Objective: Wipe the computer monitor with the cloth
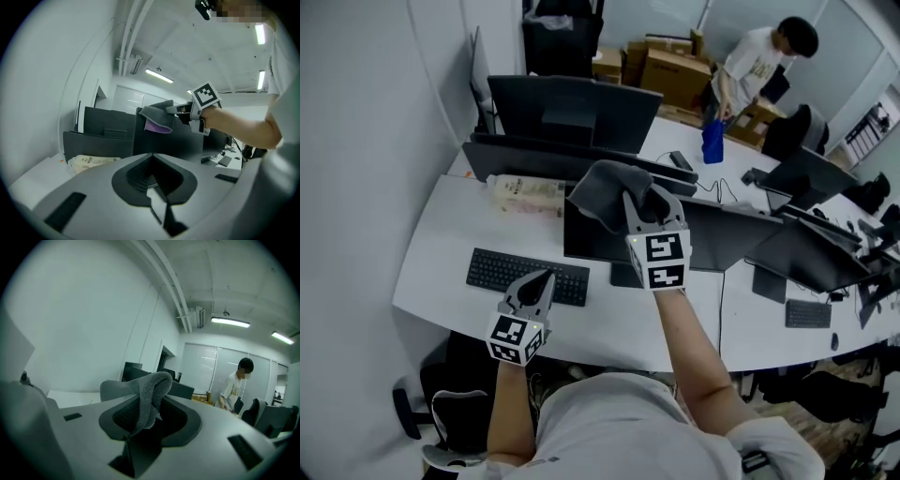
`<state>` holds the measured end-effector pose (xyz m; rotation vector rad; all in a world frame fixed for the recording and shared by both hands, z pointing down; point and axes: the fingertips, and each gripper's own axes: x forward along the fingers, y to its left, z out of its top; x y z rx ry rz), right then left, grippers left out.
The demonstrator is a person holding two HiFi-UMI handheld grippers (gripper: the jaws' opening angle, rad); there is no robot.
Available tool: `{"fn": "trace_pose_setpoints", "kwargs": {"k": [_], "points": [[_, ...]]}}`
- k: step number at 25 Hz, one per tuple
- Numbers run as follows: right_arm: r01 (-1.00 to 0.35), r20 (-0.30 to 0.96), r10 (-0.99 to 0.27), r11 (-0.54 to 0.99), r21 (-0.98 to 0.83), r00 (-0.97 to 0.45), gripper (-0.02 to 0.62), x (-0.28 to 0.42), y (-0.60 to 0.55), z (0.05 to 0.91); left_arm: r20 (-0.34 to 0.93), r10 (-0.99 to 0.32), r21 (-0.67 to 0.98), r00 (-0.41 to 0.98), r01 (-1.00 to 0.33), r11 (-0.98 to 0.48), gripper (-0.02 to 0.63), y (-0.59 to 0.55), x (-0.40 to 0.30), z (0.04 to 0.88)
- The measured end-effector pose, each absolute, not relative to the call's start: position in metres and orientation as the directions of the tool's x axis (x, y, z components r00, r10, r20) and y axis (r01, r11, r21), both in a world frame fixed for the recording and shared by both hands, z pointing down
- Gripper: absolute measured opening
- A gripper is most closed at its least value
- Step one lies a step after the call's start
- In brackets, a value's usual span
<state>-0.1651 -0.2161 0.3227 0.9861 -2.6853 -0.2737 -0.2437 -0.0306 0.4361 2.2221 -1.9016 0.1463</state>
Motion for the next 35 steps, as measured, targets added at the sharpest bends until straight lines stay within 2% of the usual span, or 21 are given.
{"fn": "trace_pose_setpoints", "kwargs": {"k": [14, 35], "points": [[-0.691, 0.191, -0.740, 0.671, 0.270, -0.644, 0.129, -0.102, -0.237, 0.328, 0.223, -0.935, 0.099, 0.276, -0.961, -0.260, 0.002, -0.047, -0.208, 0.443], [-0.764, 0.176, -0.782, 0.623, 0.170, -0.599, 0.130, 0.015, -0.268, 0.338, 0.257, -0.894, 0.066, 0.366, -0.930, -0.362, 0.002, -0.079, -0.126, 0.447]]}}
